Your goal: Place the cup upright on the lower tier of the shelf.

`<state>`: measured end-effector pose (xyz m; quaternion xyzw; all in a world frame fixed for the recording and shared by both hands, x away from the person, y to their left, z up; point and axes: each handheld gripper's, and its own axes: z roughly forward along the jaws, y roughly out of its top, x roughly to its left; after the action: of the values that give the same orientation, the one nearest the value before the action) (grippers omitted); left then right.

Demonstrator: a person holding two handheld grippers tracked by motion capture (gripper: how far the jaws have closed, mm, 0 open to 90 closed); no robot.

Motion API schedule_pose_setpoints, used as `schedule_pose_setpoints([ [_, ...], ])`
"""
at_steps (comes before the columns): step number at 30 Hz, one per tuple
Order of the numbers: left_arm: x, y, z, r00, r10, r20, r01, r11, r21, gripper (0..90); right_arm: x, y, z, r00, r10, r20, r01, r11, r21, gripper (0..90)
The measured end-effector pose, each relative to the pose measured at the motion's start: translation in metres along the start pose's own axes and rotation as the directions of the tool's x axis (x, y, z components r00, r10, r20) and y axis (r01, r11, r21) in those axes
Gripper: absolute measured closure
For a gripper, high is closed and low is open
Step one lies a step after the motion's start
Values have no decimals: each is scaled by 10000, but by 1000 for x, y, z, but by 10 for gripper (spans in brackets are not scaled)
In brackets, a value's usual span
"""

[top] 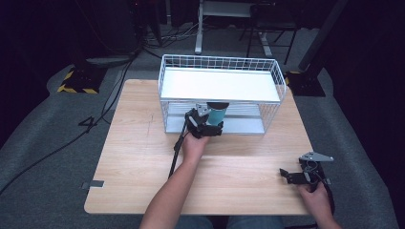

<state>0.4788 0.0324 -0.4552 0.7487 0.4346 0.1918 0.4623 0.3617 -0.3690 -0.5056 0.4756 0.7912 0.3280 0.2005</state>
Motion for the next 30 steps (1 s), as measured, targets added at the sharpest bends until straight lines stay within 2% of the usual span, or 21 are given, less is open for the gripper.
schedule_pose_setpoints([
  [4, -3, -3, -13, 9999, 152, 41, -152, 9999, -70, 19, 0, 0, 0, 10000, -1, 1, 1, 10000, -1, 6],
  [8, -5, -10, -35, 9998, 160, 85, -158, 9994, -311, 19, 0, 0, 0, 10000, -1, 1, 1, 10000, -1, 6],
  [9, -5, -11, -39, 9997, 246, 63, -244, 9993, -291, 19, 0, 0, 0, 10000, 0, 1, 0, 10000, 0, 6],
  [15, -2, -20, -57, 9998, 198, 75, -195, 9994, -284, 19, 1, 1, 1, 10000, 28, 23, -28, 10000, -17, 6],
  [16, -2, -23, -64, 9998, 177, 113, -175, 9996, -212, 19, 1, 1, 1, 10000, 28, 19, -28, 10000, -17, 5],
  [20, -1, -28, -76, 9992, 30, 392, -31, 10000, 18, 21, 1, 1, 1, 10000, 19, 17, -19, 10000, -20, 6],
  [30, 1, -40, -125, 9976, 246, 650, -227, 9993, -305, 25, 2, 0, 0, 10000, -4, -23, 4, 10000, 5, 7],
])
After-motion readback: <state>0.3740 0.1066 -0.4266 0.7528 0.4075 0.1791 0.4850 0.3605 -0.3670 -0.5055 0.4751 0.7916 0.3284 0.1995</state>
